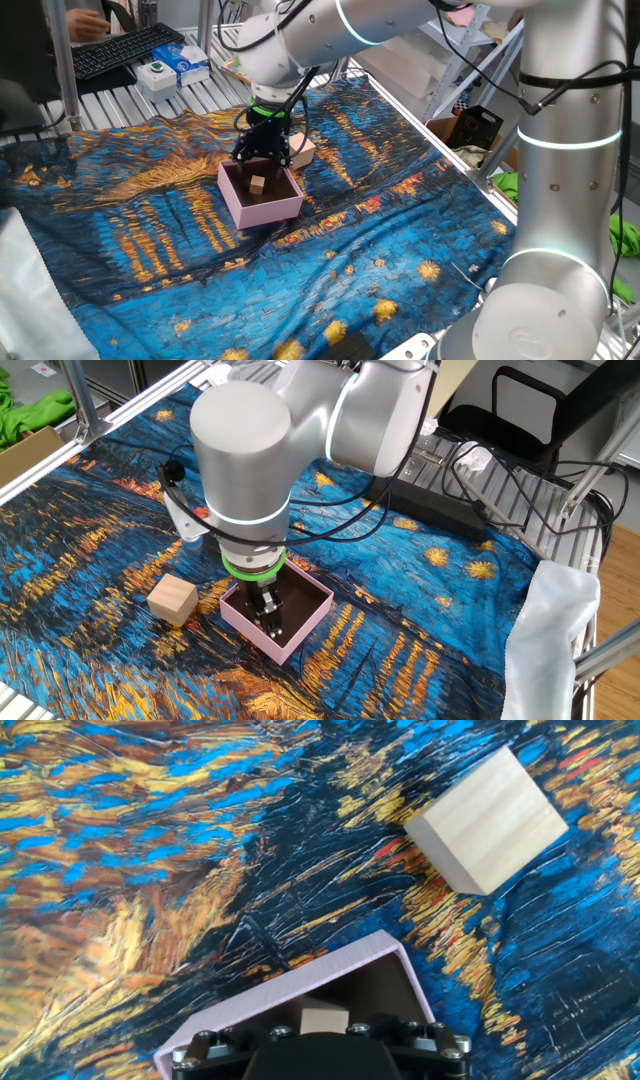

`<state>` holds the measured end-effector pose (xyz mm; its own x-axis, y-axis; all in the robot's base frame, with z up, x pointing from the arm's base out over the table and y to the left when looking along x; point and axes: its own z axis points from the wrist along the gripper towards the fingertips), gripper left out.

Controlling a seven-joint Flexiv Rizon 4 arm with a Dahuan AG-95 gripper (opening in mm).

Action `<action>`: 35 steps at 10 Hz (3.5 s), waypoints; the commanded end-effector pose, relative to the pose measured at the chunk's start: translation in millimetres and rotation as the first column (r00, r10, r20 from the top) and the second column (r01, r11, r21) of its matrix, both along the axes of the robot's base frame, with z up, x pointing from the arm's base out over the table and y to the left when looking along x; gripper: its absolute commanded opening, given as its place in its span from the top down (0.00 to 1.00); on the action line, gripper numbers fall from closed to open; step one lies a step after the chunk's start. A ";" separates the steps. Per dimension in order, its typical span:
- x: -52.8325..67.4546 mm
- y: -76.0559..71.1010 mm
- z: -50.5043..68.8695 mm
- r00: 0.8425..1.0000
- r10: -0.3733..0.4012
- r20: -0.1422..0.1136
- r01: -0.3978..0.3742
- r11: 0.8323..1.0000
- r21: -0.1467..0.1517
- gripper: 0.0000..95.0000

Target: Take everything out of the gift box

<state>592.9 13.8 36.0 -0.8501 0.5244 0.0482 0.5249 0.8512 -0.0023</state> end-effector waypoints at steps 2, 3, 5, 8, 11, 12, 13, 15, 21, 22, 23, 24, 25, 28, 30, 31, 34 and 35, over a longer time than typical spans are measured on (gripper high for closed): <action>-1.1 -1.3 -2.6 1.000 -0.006 0.008 0.006 1.000 -0.001 0.20; -1.1 -1.6 -4.1 1.000 -0.008 0.011 0.008 1.000 -0.001 0.20; -1.8 -1.7 -6.2 1.000 -0.010 0.018 0.010 1.000 0.000 0.20; -4.9 -1.0 -9.1 1.000 -0.004 0.027 0.004 1.000 0.002 0.20; -8.5 -0.1 -11.4 0.999 -0.007 0.034 0.007 1.000 0.003 0.20; -8.6 -0.1 -11.5 0.999 -0.006 0.033 0.006 1.000 0.003 0.20; -8.6 -0.1 -11.5 0.999 -0.006 0.033 0.006 1.000 0.003 0.20; -8.6 -0.1 -11.5 0.999 0.001 0.034 -0.001 1.000 0.004 0.40; -9.1 -0.2 -10.8 0.999 0.021 0.048 -0.021 1.000 0.001 1.00; -9.2 -0.2 -10.9 0.998 0.029 0.050 -0.029 1.000 0.000 1.00; -9.2 -0.2 -11.0 0.998 0.029 0.052 -0.029 1.000 -0.001 1.00; -9.3 -0.1 -11.1 0.998 0.029 0.056 -0.028 1.000 -0.003 1.00; -9.4 -0.1 -11.2 0.998 0.029 0.057 -0.029 1.000 -0.003 1.00; -9.5 -0.2 -11.1 0.998 0.034 0.058 -0.033 0.999 -0.004 1.00; -10.0 -0.5 -9.4 0.998 0.039 0.056 -0.039 0.999 -0.004 1.00; -10.6 -1.0 -7.5 0.997 0.046 0.055 -0.046 0.999 -0.006 1.00; -14.5 -2.5 3.6 0.996 0.073 0.052 -0.073 0.997 -0.008 1.00; -17.3 -2.8 10.7 0.994 0.090 0.054 -0.090 0.996 -0.007 1.00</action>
